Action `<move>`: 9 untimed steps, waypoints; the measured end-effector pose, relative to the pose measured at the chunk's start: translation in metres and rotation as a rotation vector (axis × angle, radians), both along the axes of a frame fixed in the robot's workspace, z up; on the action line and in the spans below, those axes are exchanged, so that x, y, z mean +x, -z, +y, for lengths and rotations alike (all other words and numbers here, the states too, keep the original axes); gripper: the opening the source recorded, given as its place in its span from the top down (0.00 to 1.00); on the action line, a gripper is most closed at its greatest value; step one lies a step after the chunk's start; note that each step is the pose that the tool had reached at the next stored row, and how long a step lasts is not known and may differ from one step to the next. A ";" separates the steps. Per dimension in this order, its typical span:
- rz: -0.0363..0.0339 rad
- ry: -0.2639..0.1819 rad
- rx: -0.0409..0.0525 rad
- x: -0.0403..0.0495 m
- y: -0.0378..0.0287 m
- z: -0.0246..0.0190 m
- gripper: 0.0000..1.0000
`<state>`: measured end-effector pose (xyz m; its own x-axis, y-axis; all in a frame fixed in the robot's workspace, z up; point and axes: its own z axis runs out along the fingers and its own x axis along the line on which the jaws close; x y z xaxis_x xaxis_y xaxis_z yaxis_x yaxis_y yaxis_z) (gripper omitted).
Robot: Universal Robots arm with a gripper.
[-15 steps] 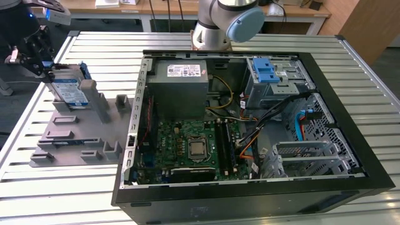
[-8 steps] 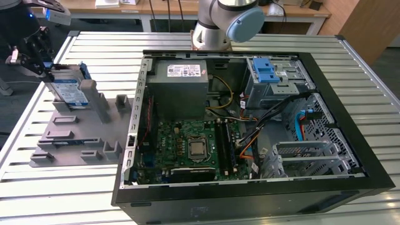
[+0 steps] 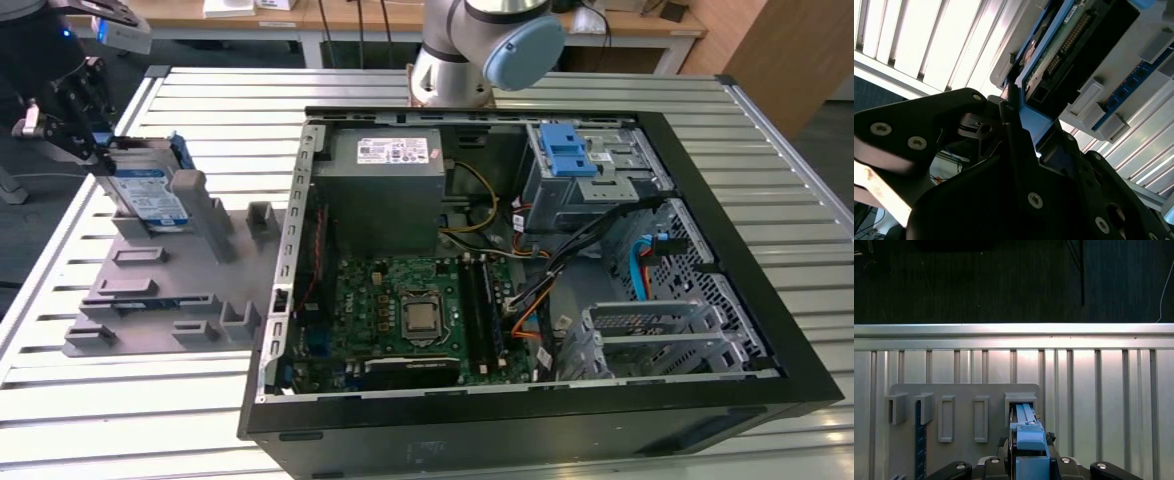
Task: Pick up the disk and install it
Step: 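Pick up the disk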
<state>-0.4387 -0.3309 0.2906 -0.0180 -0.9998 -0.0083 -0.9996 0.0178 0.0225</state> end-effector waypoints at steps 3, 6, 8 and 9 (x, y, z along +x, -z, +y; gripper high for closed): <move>-0.0002 0.000 0.0001 0.0000 -0.0010 0.0000 0.63; -0.0001 0.000 0.0000 0.0000 -0.0023 0.0000 0.63; -0.0001 0.000 0.0000 0.0000 -0.0038 0.0000 0.63; -0.0002 0.000 0.0001 0.0000 -0.0043 0.0000 0.63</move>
<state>-0.4387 -0.3309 0.2949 -0.0180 -0.9998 -0.0084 -0.9996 0.0178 0.0223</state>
